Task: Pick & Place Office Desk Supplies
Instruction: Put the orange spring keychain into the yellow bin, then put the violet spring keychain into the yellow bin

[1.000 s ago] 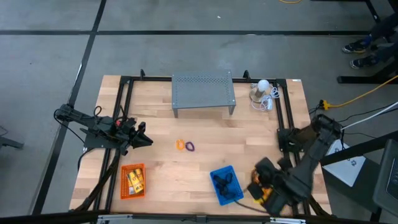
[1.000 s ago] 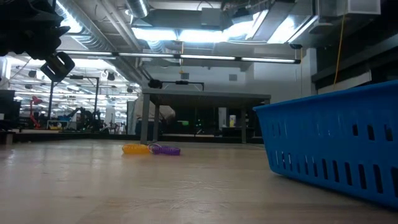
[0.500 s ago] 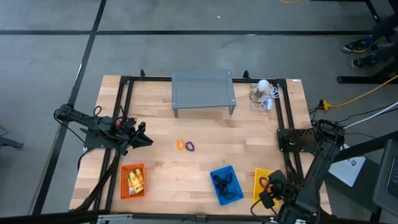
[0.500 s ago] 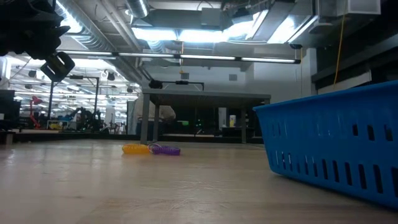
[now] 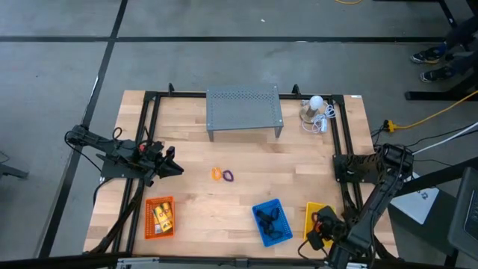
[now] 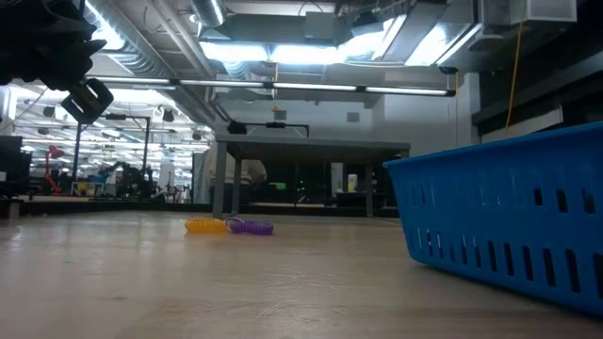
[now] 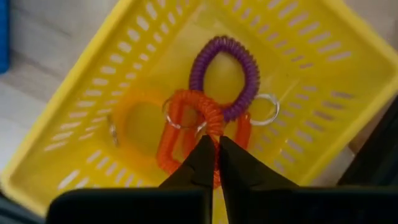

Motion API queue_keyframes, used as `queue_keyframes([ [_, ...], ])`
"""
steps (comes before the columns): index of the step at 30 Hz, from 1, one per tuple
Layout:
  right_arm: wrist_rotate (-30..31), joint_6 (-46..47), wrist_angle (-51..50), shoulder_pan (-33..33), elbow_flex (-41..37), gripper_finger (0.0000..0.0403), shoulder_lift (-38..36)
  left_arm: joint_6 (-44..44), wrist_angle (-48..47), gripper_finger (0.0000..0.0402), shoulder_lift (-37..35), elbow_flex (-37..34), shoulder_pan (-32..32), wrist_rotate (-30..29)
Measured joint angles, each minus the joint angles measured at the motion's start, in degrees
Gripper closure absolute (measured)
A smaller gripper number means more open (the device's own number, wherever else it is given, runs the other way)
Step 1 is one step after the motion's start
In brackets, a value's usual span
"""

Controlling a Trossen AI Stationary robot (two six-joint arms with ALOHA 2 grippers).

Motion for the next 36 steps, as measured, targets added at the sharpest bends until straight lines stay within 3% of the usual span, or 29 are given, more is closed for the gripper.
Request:
queue_keyframes([
  [3, -0.7, -0.9, -0.3, 0.0, -0.2, 0.0358, 0.0, 0.0, 0.0, 0.0347, 0.0, 0.0, 0.0, 0.0],
  [9, -3.0, -1.4, -3.3, 0.0, 1.9, 0.0259, 0.0, 0.0, 0.0, 0.0347, 0.0, 0.0, 0.0, 0.0],
  [13, 0.1, -1.4, -9.6, 0.0, 6.7, 0.0210, 0.0, 0.0, 0.0, 0.0347, 0.0, 0.0, 0.0, 0.0],
  [18, 15.2, -2.1, -21.6, 0.0, 15.5, 0.0190, 0.0, 0.0, 0.0, 0.0347, 0.0, 0.0, 0.0, 0.0],
  [24, 49.4, -5.6, -26.6, -1.2, 21.2, 0.0200, -0.1, 0.0, 0.0, 0.0347, 0.0, 0.0, 0.0, 0.0],
  [26, 55.8, -6.6, -25.8, -3.2, 21.5, 0.0205, -0.1, 0.0, 0.0, 0.0347, 0.0, 0.0, 0.0, 0.0],
  [30, 54.8, -15.5, -21.1, -9.3, 21.5, 0.0214, -0.1, 0.0, 0.0, 0.0347, 0.0, 0.0, 0.0, 0.0],
  [36, 47.0, -45.5, -3.5, -20.8, 21.5, 0.0227, -0.1, 0.0, 0.0, 0.0347, 0.0, 0.0, 0.0, 0.0],
])
